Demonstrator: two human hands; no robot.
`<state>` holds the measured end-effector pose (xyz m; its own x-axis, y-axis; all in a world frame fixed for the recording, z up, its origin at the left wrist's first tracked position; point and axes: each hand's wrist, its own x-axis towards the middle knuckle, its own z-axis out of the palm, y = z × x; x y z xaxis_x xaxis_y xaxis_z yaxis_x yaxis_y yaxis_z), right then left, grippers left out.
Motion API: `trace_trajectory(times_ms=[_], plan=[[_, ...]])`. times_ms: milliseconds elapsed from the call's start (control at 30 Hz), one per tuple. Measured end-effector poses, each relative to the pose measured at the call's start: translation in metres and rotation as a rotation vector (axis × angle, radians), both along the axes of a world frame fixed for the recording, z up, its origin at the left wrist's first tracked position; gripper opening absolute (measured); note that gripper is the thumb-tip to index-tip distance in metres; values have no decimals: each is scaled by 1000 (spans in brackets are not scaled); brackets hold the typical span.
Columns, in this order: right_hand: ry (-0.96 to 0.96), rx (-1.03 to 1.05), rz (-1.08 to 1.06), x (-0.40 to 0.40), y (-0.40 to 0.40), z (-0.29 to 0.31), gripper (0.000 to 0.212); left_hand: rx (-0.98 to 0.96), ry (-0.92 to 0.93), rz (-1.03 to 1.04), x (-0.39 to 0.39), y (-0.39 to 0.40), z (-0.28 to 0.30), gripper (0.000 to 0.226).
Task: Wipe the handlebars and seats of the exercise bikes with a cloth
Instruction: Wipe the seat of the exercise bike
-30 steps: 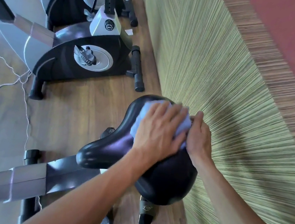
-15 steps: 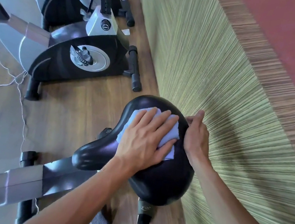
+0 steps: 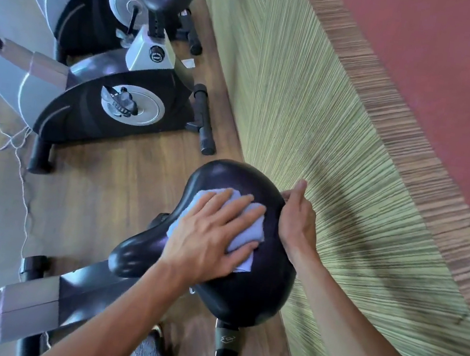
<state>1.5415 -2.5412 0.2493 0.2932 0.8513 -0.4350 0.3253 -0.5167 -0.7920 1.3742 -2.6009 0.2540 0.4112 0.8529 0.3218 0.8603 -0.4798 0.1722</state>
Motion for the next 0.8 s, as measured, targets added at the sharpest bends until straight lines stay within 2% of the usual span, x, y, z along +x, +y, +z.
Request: trace_trajectory(times_ms=[67, 167, 233, 300, 367, 467, 533, 633, 700, 800], plan=[[-14, -11, -5, 1, 1, 1, 86, 11, -15, 81, -17, 18, -3, 49], [-47, -27, -14, 5, 6, 0, 74, -58, -135, 477, -15, 69, -1, 37], [-58, -23, 26, 3, 8, -1, 73, -69, -140, 586, 2, 92, 0, 29], [-37, -8, 33, 2, 7, -2, 83, -30, -78, 447, 23, 83, 0, 31], [-5, 6, 27, 2, 4, -4, 100, 0, -48, 208, 31, 47, 2, 41], [13, 7, 8, 2, 0, -5, 99, -12, -6, -53, 5, -1, 1, 48], [-12, 11, 5, 4, 2, -6, 90, -3, -7, -25, -15, 7, -2, 48], [-43, 16, 8, 6, 7, -9, 75, -26, -104, 335, -12, 61, 0, 39], [-35, 15, 14, 6, 8, -10, 74, -58, -90, 493, 9, 102, 2, 30], [29, 26, -47, 3, 9, -12, 73, -113, 65, 323, 48, 122, -2, 35]])
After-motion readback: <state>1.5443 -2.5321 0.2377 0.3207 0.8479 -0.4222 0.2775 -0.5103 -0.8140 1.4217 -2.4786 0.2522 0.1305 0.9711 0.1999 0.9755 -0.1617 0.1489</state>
